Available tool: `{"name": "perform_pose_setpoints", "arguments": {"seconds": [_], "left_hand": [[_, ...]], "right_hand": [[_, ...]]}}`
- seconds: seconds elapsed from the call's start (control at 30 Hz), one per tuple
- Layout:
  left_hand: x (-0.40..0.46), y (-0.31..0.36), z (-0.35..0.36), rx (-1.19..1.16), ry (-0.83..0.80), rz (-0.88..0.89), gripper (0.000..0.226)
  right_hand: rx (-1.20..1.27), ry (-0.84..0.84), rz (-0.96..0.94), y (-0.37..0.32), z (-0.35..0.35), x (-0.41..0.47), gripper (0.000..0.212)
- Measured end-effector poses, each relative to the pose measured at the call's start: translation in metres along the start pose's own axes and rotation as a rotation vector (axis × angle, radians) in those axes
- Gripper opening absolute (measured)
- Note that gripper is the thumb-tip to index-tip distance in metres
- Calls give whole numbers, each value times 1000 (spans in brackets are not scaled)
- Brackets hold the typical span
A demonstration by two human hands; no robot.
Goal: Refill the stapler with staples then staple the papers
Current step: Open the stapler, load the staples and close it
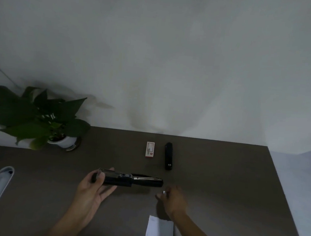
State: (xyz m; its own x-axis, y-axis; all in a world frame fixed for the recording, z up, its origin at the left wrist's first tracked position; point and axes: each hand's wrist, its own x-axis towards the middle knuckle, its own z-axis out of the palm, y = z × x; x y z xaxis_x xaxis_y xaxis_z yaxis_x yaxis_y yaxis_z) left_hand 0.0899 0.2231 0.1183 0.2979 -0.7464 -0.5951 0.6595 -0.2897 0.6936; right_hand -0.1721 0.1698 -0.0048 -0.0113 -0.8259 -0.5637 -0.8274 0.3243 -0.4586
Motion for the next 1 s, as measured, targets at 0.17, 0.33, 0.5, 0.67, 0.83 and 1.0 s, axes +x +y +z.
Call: {"name": "perform_pose_setpoints", "arguments": {"seconds": [0.17, 0.33, 0.5, 0.67, 0.83, 1.0], "left_hand": [[4, 2, -2, 28, -5, 7, 31], [1, 5, 5, 35, -16, 23, 24], [-13, 8, 16, 124, -80, 75, 13], [-36, 4, 36, 347, -192, 197, 16], [-58, -6, 57, 469, -329, 257, 15], [-81, -10, 72, 561, -407, 342, 32]], "right_hand": [[-56, 66, -6, -1, 9, 2, 17], [-175, 65, -60, 8, 6, -1, 26], [54, 135, 15, 21, -13, -27, 21], [549, 242, -6, 1, -64, -66, 14], [796, 96, -289, -60, -109, -126, 14], [818, 116, -301, -89, -124, -168, 5]]}}
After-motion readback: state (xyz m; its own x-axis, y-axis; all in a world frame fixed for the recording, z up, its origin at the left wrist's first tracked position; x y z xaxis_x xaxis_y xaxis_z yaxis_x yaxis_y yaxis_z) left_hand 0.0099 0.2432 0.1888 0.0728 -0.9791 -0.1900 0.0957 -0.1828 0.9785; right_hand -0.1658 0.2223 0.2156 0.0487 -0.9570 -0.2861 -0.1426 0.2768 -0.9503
